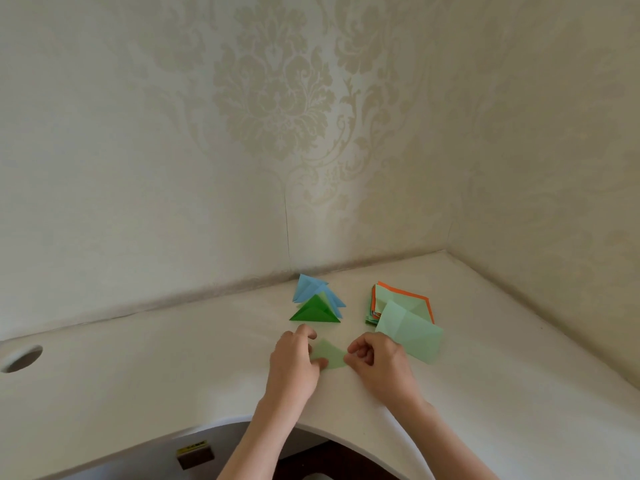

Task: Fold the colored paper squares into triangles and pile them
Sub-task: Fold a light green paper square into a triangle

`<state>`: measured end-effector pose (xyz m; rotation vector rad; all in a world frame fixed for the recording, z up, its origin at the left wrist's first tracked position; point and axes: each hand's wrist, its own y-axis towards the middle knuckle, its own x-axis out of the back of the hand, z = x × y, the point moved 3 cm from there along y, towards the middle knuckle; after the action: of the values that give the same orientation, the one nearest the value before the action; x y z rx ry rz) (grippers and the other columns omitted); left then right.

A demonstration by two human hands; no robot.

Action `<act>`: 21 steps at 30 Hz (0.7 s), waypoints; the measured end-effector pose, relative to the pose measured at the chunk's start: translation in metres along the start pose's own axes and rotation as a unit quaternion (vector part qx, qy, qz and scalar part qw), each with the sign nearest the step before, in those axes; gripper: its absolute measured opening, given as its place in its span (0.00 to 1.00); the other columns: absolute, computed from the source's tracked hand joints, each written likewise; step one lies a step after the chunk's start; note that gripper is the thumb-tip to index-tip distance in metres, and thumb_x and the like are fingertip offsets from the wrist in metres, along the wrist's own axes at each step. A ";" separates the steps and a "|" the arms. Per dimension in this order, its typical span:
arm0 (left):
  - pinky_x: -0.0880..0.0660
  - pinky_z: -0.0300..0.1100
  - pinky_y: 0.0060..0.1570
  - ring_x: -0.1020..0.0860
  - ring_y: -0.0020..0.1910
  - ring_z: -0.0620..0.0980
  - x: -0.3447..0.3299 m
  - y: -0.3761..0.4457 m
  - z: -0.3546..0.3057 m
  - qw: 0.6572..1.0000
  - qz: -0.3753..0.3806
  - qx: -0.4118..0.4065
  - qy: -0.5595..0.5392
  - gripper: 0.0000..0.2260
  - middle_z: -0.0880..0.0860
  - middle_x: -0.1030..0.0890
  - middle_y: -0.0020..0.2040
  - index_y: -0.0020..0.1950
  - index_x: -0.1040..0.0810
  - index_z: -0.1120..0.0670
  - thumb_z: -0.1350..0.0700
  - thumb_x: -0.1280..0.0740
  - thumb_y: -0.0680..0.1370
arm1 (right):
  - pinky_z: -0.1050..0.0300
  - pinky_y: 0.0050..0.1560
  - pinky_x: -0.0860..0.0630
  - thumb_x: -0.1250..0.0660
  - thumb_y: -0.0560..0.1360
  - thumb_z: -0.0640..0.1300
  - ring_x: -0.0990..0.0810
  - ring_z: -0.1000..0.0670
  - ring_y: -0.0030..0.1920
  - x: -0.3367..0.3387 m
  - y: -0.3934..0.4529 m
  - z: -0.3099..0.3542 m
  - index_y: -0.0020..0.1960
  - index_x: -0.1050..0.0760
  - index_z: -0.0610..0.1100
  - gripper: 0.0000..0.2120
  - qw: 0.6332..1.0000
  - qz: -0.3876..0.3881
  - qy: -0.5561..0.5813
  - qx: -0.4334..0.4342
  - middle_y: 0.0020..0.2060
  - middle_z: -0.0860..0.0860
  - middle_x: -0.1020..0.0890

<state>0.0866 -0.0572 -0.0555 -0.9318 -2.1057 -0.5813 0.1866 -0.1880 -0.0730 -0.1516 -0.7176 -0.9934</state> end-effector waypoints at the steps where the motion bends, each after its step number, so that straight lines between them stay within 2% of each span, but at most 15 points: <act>1: 0.33 0.34 0.44 0.26 0.45 0.44 0.000 0.001 0.001 1.000 0.000 -0.007 -0.009 0.14 0.46 0.25 0.48 0.60 0.26 0.50 0.54 0.30 0.76 | 0.67 0.36 0.30 0.26 0.70 0.43 0.27 0.57 0.33 0.000 0.000 0.000 0.40 0.22 0.50 0.05 1.000 0.001 -0.003 0.004 0.34 0.55 0.23; 4: 0.33 0.32 0.41 0.26 0.41 0.43 0.003 0.007 0.005 0.998 -0.022 -0.042 -0.037 0.08 0.43 0.24 0.43 0.55 0.22 0.50 0.57 0.31 0.77 | 0.66 0.36 0.30 0.25 0.69 0.43 0.26 0.56 0.34 0.005 -0.006 0.001 0.40 0.24 0.51 0.08 0.998 -0.041 -0.010 0.036 0.36 0.55 0.23; 6: 0.31 0.34 0.40 0.25 0.40 0.43 0.008 0.015 0.010 0.995 -0.056 -0.059 -0.052 0.06 0.42 0.23 0.41 0.51 0.21 0.50 0.58 0.31 0.76 | 0.63 0.39 0.28 0.24 0.67 0.41 0.25 0.56 0.37 0.017 -0.013 0.003 0.43 0.23 0.50 0.10 0.985 -0.138 -0.035 0.100 0.40 0.56 0.23; 8: 0.28 0.37 0.40 0.24 0.39 0.43 0.012 0.026 0.018 0.992 -0.088 -0.072 -0.062 0.05 0.42 0.21 0.40 0.48 0.21 0.50 0.59 0.30 0.75 | 0.56 0.45 0.26 0.23 0.65 0.41 0.23 0.51 0.45 0.030 -0.018 0.001 0.50 0.22 0.48 0.16 0.962 -0.210 -0.115 0.135 0.47 0.53 0.23; 10: 0.28 0.38 0.38 0.24 0.38 0.43 0.013 0.036 0.024 0.989 -0.103 -0.078 -0.071 0.05 0.42 0.20 0.39 0.45 0.21 0.49 0.60 0.30 0.75 | 0.51 0.49 0.27 0.22 0.64 0.45 0.23 0.46 0.54 0.039 -0.017 -0.006 0.58 0.24 0.48 0.24 0.946 -0.215 -0.216 0.113 0.54 0.51 0.23; 12: 0.27 0.40 0.39 0.23 0.38 0.44 0.013 0.047 0.029 0.987 -0.114 -0.083 -0.081 0.06 0.43 0.20 0.38 0.44 0.21 0.49 0.61 0.29 0.74 | 0.49 0.51 0.27 0.23 0.64 0.49 0.23 0.46 0.57 0.039 -0.016 -0.018 0.63 0.26 0.46 0.29 0.936 -0.197 -0.279 0.082 0.59 0.50 0.22; 14: 0.25 0.43 0.40 0.23 0.38 0.47 0.010 0.056 0.032 0.986 -0.121 -0.085 -0.082 0.07 0.43 0.20 0.38 0.44 0.21 0.49 0.61 0.29 0.74 | 0.49 0.49 0.25 0.24 0.64 0.53 0.20 0.46 0.54 0.035 -0.018 -0.026 0.63 0.25 0.45 0.30 0.928 -0.188 -0.316 0.064 0.57 0.50 0.20; 17: 0.25 0.46 0.41 0.23 0.40 0.50 0.003 0.068 0.034 0.985 -0.131 -0.088 -0.076 0.06 0.45 0.21 0.39 0.45 0.21 0.50 0.61 0.30 0.74 | 0.50 0.47 0.26 0.35 0.67 0.58 0.18 0.49 0.50 0.028 -0.026 -0.030 0.59 0.23 0.46 0.25 0.922 -0.198 -0.329 0.060 0.53 0.52 0.17; 19: 0.25 0.48 0.43 0.24 0.42 0.52 0.000 0.075 0.035 0.985 -0.136 -0.081 -0.067 0.06 0.46 0.22 0.41 0.46 0.20 0.51 0.61 0.29 0.73 | 0.52 0.49 0.33 0.42 0.69 0.60 0.18 0.51 0.49 0.025 -0.033 -0.029 0.58 0.22 0.48 0.24 0.919 -0.205 -0.329 0.077 0.49 0.54 0.17; 21: 0.26 0.48 0.44 0.25 0.44 0.53 -0.003 0.079 0.035 0.986 -0.141 -0.068 -0.061 0.06 0.47 0.24 0.42 0.47 0.20 0.51 0.61 0.28 0.73 | 0.53 0.49 0.38 0.42 0.68 0.62 0.19 0.53 0.49 0.021 -0.039 -0.024 0.57 0.22 0.50 0.24 0.919 -0.203 -0.321 0.104 0.47 0.57 0.17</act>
<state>0.1328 0.0144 -0.0713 -0.7630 -2.3523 -0.8393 0.1738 -0.2348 -0.0859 -0.1458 -1.4966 -1.2654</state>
